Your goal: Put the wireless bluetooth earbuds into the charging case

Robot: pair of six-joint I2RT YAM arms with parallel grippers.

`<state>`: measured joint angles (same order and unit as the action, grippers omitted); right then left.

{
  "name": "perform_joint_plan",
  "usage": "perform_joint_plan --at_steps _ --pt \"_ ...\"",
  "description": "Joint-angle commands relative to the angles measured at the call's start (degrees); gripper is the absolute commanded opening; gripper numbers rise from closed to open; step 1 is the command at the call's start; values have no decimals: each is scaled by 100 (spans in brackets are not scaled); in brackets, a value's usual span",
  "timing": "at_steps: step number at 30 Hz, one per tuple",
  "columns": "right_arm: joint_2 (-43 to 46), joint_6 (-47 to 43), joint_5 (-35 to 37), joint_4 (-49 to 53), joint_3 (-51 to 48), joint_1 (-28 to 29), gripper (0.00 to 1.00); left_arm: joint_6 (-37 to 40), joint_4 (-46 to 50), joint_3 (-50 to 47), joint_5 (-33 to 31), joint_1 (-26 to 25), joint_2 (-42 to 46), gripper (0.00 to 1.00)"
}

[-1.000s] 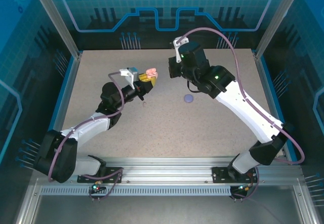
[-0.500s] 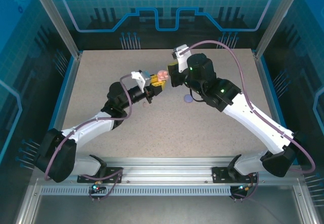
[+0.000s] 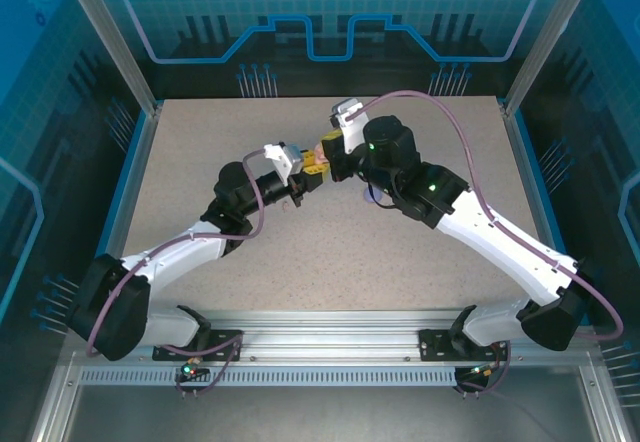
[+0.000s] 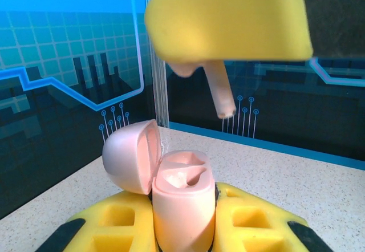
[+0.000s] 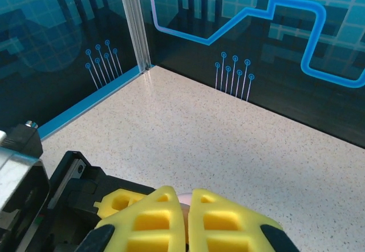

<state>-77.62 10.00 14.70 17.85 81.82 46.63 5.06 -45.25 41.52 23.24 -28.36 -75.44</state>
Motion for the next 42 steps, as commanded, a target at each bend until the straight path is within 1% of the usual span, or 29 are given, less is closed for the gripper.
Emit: perform_joint_plan --at_steps 1,18,32,42 --pt "67 -36 -19 -282 -52 82 7 188 -53 201 13 -47 222 0" --pt "-108 -23 127 -326 -155 29 5 391 173 246 -92 -182 438 0" --pt "183 65 116 -359 -410 -23 5 478 250 274 -178 -179 407 0" --pt "211 190 36 -442 -586 -30 4 487 241 303 -189 -188 446 0"
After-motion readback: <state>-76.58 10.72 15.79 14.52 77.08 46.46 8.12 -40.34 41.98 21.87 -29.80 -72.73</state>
